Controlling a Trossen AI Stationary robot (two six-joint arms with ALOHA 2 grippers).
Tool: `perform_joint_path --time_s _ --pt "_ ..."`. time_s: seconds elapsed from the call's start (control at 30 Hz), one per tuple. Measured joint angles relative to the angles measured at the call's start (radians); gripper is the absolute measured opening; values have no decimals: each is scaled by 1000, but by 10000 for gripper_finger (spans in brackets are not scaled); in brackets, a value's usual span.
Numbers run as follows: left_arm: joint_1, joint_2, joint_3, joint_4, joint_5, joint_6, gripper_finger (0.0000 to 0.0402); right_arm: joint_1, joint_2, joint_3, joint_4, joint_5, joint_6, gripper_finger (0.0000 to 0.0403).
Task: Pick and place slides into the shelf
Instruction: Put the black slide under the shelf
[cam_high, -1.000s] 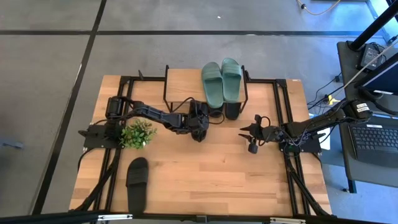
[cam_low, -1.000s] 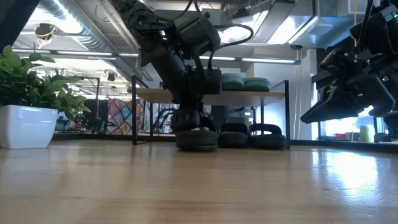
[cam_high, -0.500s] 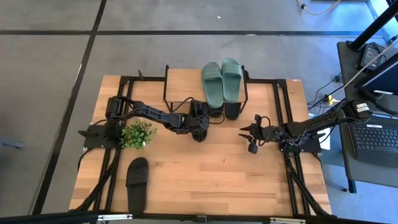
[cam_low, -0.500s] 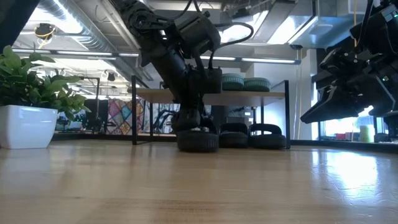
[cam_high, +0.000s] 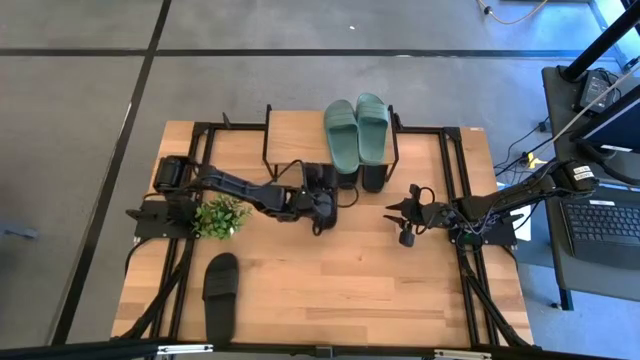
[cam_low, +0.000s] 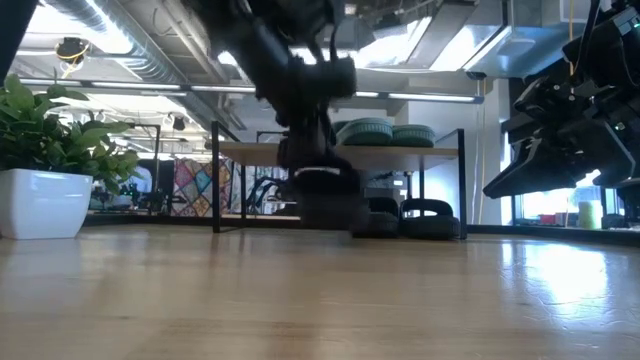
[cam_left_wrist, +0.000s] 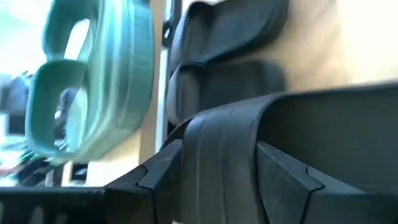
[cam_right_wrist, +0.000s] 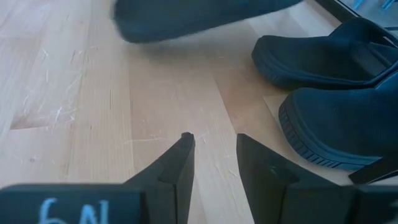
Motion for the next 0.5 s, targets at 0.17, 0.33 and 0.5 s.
perform_joint_path --time_s 0.17,0.33,0.5 --pt "-21 -45 1 -22 -38 -2 181 0 0 0 0 0 1 122" --pt "-23 -56 1 -30 -45 -18 181 0 0 0 0 0 2 122" --pt "-23 -56 1 -32 -44 -26 181 0 0 0 0 0 1 122"
